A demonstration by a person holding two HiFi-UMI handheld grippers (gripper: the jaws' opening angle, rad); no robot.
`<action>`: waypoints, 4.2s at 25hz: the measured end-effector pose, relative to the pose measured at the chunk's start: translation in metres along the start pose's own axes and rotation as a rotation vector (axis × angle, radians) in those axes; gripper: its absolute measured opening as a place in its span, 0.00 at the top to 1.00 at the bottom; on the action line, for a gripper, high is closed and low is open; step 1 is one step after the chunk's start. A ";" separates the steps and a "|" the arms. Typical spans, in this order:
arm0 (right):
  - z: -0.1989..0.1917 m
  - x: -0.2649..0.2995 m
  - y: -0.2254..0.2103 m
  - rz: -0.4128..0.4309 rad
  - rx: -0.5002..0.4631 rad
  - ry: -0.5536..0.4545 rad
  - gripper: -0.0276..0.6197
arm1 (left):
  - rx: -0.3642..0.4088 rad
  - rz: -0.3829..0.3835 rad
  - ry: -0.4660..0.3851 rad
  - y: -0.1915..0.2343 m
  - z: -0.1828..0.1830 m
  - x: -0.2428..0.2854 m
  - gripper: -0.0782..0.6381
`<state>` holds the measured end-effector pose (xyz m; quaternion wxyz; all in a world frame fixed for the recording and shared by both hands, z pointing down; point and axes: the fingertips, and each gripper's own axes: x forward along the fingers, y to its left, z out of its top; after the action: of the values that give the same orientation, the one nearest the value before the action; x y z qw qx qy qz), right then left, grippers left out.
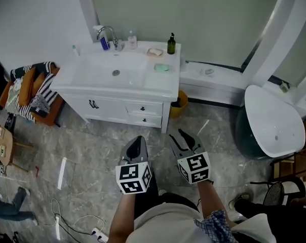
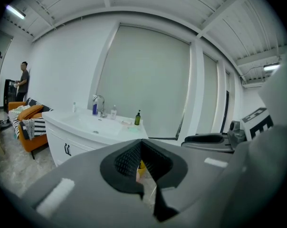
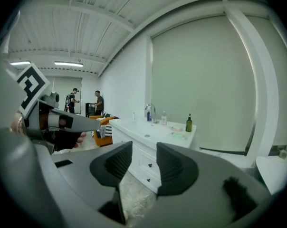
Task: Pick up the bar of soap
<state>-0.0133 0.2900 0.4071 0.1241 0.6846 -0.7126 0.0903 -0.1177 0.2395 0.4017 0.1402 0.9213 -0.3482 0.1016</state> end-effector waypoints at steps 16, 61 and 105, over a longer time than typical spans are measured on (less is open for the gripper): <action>0.047 0.105 -0.043 -0.034 0.027 -0.016 0.72 | 0.061 -0.064 0.008 0.051 0.056 0.104 0.88; 0.098 0.303 -0.154 -0.131 -0.001 0.008 0.72 | 0.026 -0.054 0.053 0.168 0.103 0.291 0.88; 0.061 0.600 -0.317 0.285 -0.247 0.443 0.60 | -0.105 0.044 0.195 0.200 0.095 0.477 0.88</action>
<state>0.2803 -0.3149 0.5165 0.3450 0.5208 -0.7629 0.1667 0.1084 -0.2277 0.4853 0.2193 0.8906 -0.3578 0.1752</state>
